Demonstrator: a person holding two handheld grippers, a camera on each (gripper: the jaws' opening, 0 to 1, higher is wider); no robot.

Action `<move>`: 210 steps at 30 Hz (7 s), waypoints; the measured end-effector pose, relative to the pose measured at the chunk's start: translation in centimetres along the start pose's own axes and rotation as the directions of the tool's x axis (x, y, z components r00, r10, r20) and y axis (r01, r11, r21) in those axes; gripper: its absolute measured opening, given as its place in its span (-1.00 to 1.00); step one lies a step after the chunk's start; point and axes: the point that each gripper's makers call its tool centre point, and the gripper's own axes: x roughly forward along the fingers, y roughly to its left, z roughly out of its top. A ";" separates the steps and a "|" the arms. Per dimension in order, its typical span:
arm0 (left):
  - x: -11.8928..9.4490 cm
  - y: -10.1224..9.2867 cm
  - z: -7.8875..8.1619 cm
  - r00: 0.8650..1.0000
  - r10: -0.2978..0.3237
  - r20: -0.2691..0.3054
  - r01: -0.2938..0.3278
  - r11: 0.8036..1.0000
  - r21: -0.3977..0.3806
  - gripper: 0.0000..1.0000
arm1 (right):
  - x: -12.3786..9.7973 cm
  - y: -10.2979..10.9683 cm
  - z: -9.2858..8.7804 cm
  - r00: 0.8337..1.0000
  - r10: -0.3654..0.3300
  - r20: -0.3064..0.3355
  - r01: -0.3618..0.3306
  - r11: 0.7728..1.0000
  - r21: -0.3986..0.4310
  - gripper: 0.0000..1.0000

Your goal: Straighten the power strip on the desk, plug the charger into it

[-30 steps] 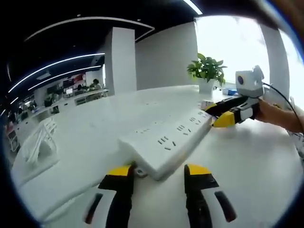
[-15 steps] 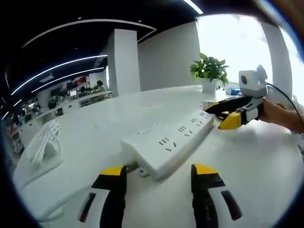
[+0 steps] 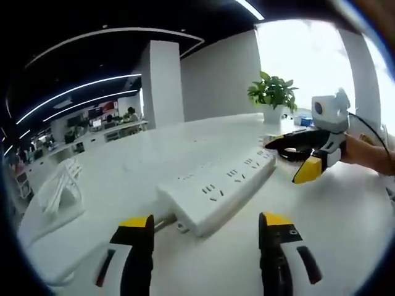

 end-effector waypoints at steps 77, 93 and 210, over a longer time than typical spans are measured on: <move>-1.4 -2.5 1.0 0.995 0.001 0.100 -0.002 1.000 0.017 0.96 | -11.4 -5.4 0.0 0.994 -0.096 0.059 0.101 0.991 -0.086 0.99; -1.8 -2.5 0.6 0.996 0.004 0.089 -0.007 0.999 0.031 0.95 | -11.4 -5.4 -0.2 0.995 -0.080 0.068 0.084 0.994 -0.066 0.81; -3.8 -2.7 -0.3 0.995 -0.029 0.098 0.029 1.000 0.001 0.90 | -7.8 -4.0 -5.0 0.919 0.089 -0.384 -0.116 0.992 -0.048 -0.51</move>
